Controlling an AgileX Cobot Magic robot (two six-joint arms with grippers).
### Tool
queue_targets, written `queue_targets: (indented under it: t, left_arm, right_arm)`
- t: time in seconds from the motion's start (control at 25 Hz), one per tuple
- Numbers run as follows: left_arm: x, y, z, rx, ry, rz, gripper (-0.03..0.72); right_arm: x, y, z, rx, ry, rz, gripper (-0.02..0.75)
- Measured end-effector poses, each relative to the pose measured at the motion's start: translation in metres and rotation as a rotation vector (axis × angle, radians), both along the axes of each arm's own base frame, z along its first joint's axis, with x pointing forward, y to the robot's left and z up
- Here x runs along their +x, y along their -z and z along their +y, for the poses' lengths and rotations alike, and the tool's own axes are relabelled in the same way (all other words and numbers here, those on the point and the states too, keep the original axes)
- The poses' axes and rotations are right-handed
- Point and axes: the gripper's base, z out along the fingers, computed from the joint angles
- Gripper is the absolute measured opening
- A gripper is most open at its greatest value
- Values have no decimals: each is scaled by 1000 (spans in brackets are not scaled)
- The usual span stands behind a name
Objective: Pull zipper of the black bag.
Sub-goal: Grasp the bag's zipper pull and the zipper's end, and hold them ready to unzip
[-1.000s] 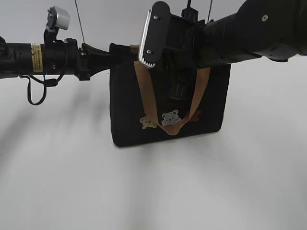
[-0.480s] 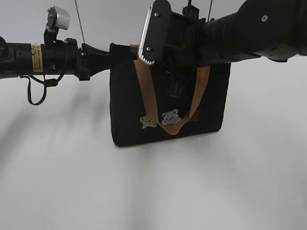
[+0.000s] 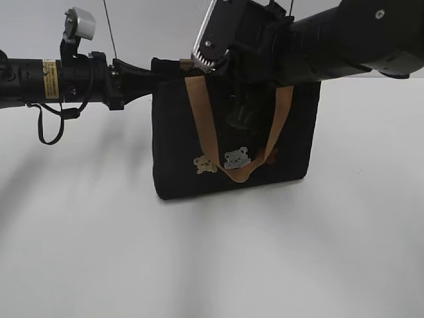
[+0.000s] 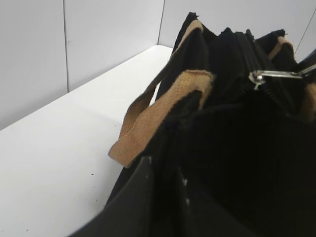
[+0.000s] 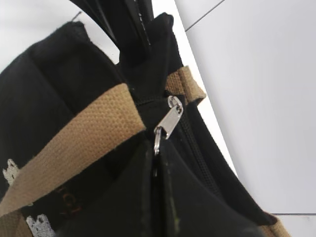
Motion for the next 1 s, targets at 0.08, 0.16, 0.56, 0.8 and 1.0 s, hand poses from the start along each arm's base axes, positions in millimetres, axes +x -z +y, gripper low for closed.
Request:
queue_targets:
  t: [0.08,0.16,0.56,0.8,1.0]
  left_arm:
    - [0,0,0,-2,1,0,48]
    - [0,0,0,-3,0,0,48]
    - [1,1,1,8,-13,2,47]
    - [1,1,1,13,-10,2,46]
    - [1,1,1,16,-8,2,46]
  right_arm:
    - [-1,-1,0,30,19,23,-15]
    - [-1,-2,0,63,45,45,-15]
    - [-2,0,0,194,145,163,-15]
    - [-3,0,0,198,147,172,-15]
    - [-4,1,0,189,138,188,-15]
